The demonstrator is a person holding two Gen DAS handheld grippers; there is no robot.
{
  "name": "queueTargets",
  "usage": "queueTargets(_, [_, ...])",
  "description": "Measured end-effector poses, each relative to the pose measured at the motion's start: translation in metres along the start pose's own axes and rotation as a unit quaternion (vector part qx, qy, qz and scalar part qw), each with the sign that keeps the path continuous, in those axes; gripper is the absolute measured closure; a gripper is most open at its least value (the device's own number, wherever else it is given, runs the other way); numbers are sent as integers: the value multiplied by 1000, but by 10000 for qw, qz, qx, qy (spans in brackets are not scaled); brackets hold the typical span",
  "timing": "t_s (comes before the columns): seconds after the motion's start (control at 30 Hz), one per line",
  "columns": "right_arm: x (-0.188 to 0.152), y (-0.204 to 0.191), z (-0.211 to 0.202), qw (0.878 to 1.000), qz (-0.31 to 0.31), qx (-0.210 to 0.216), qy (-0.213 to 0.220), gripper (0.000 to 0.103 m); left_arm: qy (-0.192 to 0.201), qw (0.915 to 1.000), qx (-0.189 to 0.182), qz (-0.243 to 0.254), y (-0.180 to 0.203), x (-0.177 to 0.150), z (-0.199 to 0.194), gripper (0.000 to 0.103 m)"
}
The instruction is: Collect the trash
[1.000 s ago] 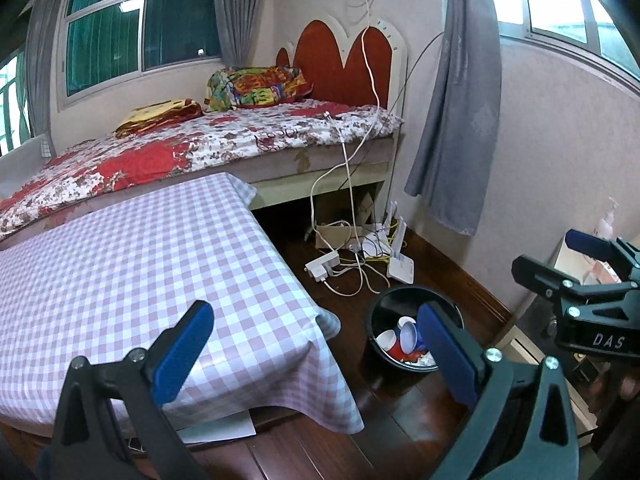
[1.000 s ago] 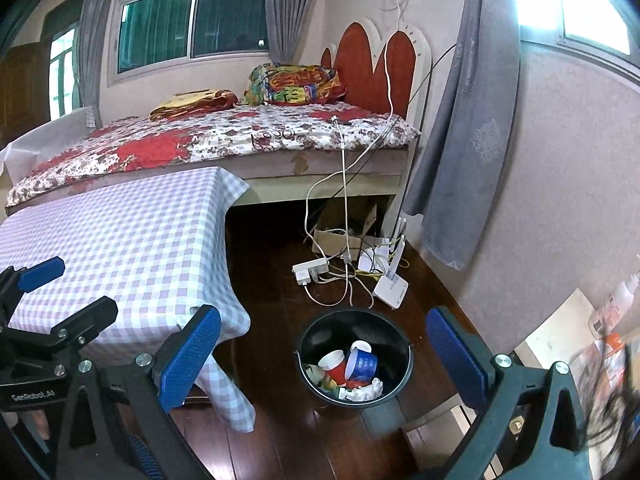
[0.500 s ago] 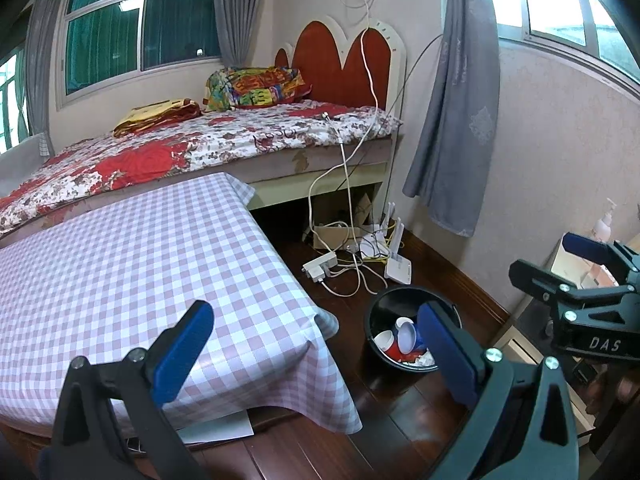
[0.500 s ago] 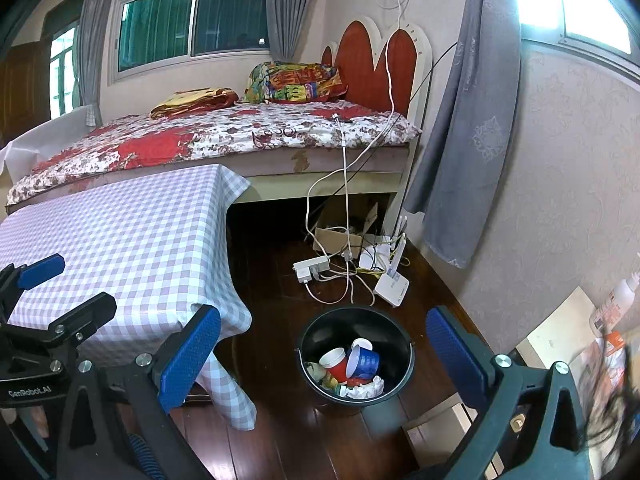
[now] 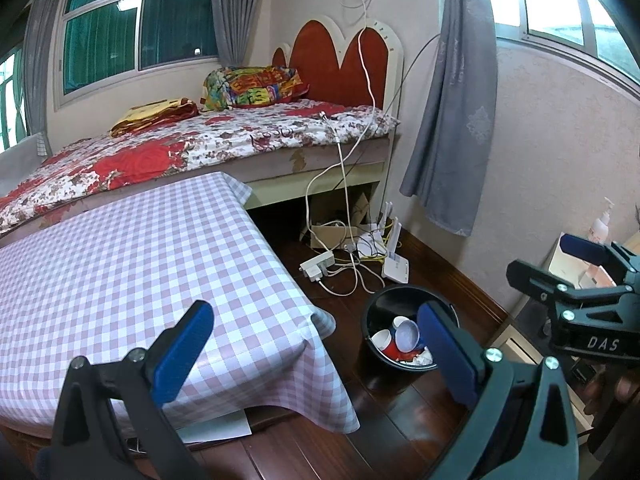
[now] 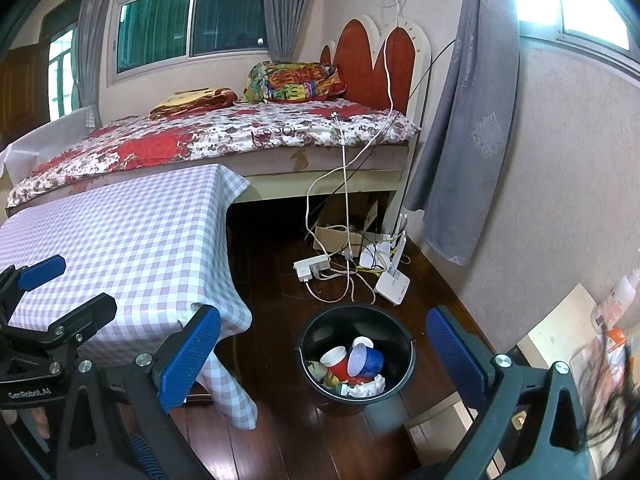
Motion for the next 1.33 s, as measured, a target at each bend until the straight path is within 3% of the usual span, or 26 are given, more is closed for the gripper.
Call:
queueTargets(0.5, [-3,3,2,10000,7,15,-29,0,-35,9999,-161,-20,3,-1,0,1])
queueTargets(1.1, [-12,1,5,9999,7,-12,-102,0,-69,9997,-29,233,2,-4,5,1])
queueTargets(1.23, [-12,2,6,9999,-3,-36,-109,0,34,9978,-648,157,6,-2,1,1])
queueTargets(1.33, [-13,2,6,9999,10,-52,-133,0,137,9981,-574,197,9,-1,-2,1])
Point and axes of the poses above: each gripper's, at about its wrist camera, not at the fingertips, and z roughly the way its jaws point, y to its right, x to its top, the point moved 7 cm from there along z, roughly the way its jaws point, and after that the axes turned 5 degrees about -y, right-handed, at the moved point
